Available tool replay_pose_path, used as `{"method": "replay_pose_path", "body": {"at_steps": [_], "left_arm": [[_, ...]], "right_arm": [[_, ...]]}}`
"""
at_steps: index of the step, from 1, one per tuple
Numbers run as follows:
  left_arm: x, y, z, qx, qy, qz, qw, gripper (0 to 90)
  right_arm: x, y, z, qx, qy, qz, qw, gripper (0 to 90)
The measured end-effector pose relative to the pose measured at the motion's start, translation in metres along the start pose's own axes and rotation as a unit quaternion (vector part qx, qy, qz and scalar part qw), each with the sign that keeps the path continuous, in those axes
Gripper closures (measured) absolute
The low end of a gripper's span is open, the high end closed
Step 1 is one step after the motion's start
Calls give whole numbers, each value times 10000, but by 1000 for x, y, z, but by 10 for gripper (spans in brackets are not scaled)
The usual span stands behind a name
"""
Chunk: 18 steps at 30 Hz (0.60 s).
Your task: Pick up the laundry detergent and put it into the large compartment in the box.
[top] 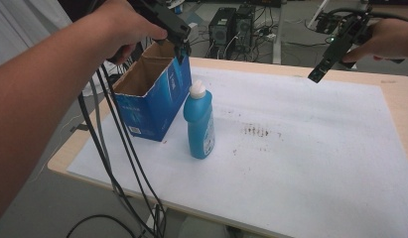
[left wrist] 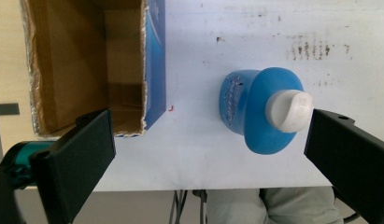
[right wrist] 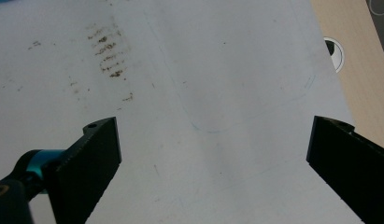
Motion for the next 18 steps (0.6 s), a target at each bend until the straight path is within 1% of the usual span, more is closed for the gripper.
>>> {"method": "replay_pose_path", "body": {"at_steps": [1,2,3,5,6,8,9,11,12,14,17,18], "left_arm": [[-4,0,0,-56,-86,157,9998,19],[-4,0,0,-56,-86,157,9998,19],[-7,0,-1,-52,-87,157,9998,19],[-8,0,-1,-62,-69,136,9999,19],[-11,1,-2,-93,-46,93,9999,19],[-13,2,-3,-135,0,35,9999,19],[-14,3,-4,-148,21,10,9999,19],[-18,3,-4,-157,24,-77,9998,19],[-19,4,-4,-147,35,-131,9998,19],[-24,5,-3,-103,-23,-280,9996,19],[-31,6,-1,-72,-3,-283,9996,19],[-33,7,0,-63,-10,-279,9996,19]], "right_arm": [[0,0,0,-26,8,12,10000,22],[1,1,0,-29,7,26,10000,21],[1,1,0,-44,18,14,10000,22],[1,1,0,-41,19,-31,10000,21],[1,0,-1,-26,14,-9,10000,21],[1,0,-1,-51,13,-47,10000,21],[1,-1,-1,-41,11,-1,10000,21],[0,-1,-2,-45,-10,-72,10000,21],[-1,-2,-2,-29,-27,-57,10000,21],[-1,-3,-3,-44,-24,-60,10000,21],[-2,-3,-3,-73,-21,-88,9999,22],[-1,-4,-3,-55,-25,-59,10000,22]]}}
Point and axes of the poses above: each handheld gripper's, and its own axes: z roughly forward along the jaws, y roughly out of its top, x roughly to its left, the point moved 5 cm from there along z, roughly forward along the jaws, and after that the axes turned 13 degrees about z, right-handed, at the moved point
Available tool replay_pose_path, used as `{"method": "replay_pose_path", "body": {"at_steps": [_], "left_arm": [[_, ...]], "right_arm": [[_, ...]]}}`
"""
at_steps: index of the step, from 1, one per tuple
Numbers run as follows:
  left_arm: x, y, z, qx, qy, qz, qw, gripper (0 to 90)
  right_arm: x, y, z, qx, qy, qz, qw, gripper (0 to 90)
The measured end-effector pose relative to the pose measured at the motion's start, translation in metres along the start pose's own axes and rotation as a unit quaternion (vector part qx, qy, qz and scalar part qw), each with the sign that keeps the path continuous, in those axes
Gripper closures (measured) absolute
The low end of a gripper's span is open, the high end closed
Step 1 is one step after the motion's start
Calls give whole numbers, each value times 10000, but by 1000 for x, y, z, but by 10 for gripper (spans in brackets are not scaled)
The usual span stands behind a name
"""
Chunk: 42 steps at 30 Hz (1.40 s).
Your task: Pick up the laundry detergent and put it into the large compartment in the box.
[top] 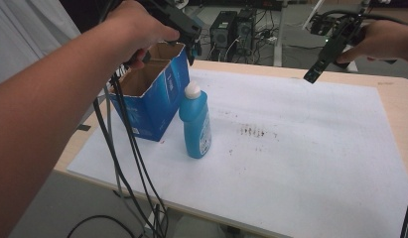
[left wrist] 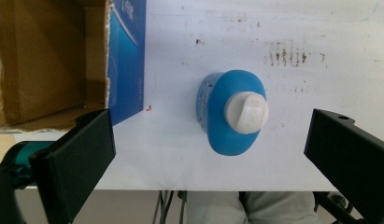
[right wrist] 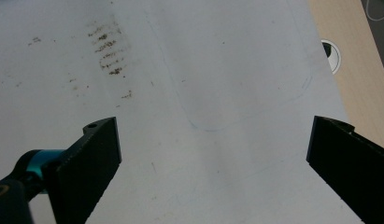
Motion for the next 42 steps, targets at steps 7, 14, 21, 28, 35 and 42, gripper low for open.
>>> {"method": "replay_pose_path", "body": {"at_steps": [7,14,21,28,35,42], "left_arm": [[-11,0,9,87,39,194,9998,19],[-14,-2,17,112,12,143,9998,19],[-23,-4,30,164,-31,170,9997,19],[-29,-5,41,251,-37,286,9993,19],[-33,-6,52,321,-42,382,9987,19],[-32,-8,63,341,-92,383,9986,19]], "right_arm": [[1,0,-1,-27,0,-34,10000,22],[0,-1,-2,-56,-3,-74,10000,22],[2,-1,-3,-40,4,-71,10000,22],[3,-2,-3,-30,5,-18,10000,21],[2,-2,-2,-74,38,-48,10000,21],[4,-1,0,-55,47,-89,9999,22]]}}
Point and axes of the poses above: each handheld gripper's, and its own axes: z roughly forward along the jaws, y roughly out of its top, x roughly to its left, the point moved 5 cm from there along z, roughly forward along the jaws, and after that the axes turned 13 degrees about z, right-handed, at the moved point
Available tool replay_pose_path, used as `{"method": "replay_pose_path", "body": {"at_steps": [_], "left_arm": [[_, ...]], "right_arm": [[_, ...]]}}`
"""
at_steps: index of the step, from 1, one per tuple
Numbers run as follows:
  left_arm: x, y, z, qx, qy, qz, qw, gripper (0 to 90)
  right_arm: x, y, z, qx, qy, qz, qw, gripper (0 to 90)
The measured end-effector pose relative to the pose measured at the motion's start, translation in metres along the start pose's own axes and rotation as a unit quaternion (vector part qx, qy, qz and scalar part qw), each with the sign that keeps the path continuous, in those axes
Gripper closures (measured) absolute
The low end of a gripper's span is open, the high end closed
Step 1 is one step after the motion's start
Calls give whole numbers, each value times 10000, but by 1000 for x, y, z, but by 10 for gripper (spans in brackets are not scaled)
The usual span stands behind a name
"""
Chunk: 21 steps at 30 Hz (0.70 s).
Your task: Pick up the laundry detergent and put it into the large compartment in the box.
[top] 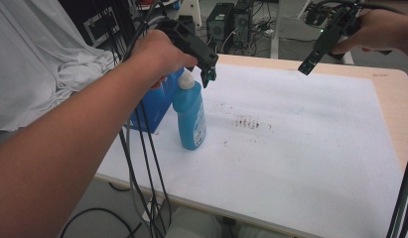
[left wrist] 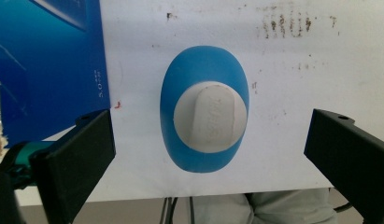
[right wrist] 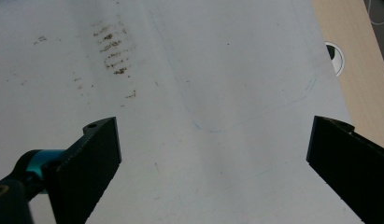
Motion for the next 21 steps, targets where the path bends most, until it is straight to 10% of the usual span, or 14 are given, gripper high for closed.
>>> {"method": "replay_pose_path", "body": {"at_steps": [21], "left_arm": [[-2,-3,34,162,-44,16,9999,20]], "right_arm": [[-1,1,4,23,28,14,10000,21]]}}
Point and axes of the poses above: each handheld gripper's, and its own axes: z roughly forward along the jaws, y roughly out of its top, x roughly to its left, the point moved 5 cm from there along z, roughly forward along the jaws, and after that the axes turned 13 degrees about z, right-handed, at the moved point
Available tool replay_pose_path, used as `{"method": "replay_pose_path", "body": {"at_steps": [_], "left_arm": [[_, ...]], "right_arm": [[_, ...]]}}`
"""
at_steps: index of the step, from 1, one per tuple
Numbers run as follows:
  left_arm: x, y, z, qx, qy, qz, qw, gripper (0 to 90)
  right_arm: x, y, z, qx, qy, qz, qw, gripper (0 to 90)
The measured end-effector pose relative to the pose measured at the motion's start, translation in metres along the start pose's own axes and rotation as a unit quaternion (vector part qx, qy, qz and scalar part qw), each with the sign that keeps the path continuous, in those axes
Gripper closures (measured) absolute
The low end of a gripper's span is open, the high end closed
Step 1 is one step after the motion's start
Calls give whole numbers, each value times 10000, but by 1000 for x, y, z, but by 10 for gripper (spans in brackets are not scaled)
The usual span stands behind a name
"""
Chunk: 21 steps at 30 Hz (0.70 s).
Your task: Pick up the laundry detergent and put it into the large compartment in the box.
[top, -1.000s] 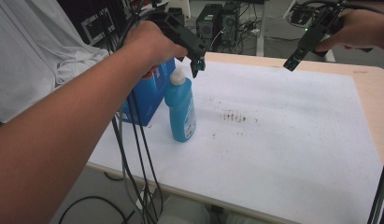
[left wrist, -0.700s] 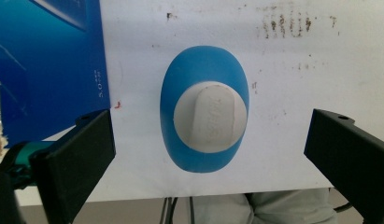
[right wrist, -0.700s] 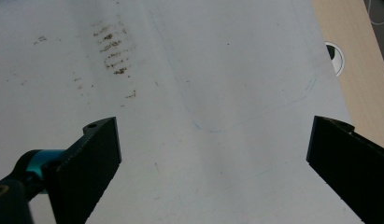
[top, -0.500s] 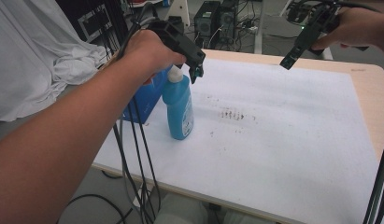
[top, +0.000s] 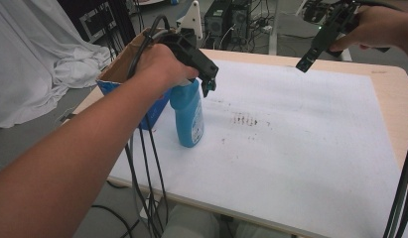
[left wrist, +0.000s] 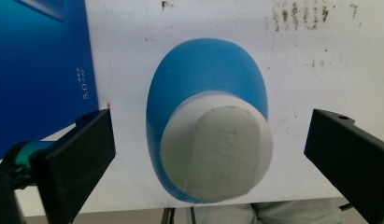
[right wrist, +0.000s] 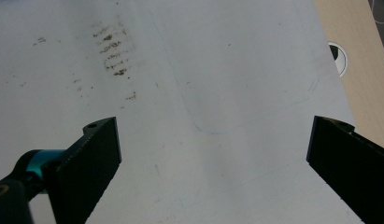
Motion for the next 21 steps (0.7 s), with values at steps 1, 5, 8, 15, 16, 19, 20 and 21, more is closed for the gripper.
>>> {"method": "replay_pose_path", "body": {"at_steps": [1,5,8,15,16,19,20,21], "left_arm": [[0,-1,3,13,21,-1,10000,23],[0,-1,7,29,44,-18,10000,33],[0,-1,7,42,26,14,10000,82],[2,-2,9,93,45,-11,9999,102],[2,-2,9,90,47,-13,9999,110],[0,-2,10,75,33,-5,10000,129],[0,-2,10,66,28,-15,10000,144],[0,-2,10,60,41,-23,10000,149]], "right_arm": [[0,0,0,10,-3,3,10000,21],[-1,-2,0,31,-7,43,10000,21],[-1,-3,1,-1,16,68,10000,22],[-1,-2,1,20,18,35,10000,21],[-1,-1,2,-1,30,30,10000,22],[0,-1,3,-1,22,23,10000,21],[0,-1,2,11,12,-17,10000,21],[0,0,2,7,10,-21,10000,22]]}}
Point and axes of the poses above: each handheld gripper's, and its own axes: z roughly forward along the jaws, y roughly out of its top, x roughly to its left, the point moved 5 cm from there along z, roughly forward along the jaws, and after that the axes turned 13 degrees about z, right-handed, at the moved point
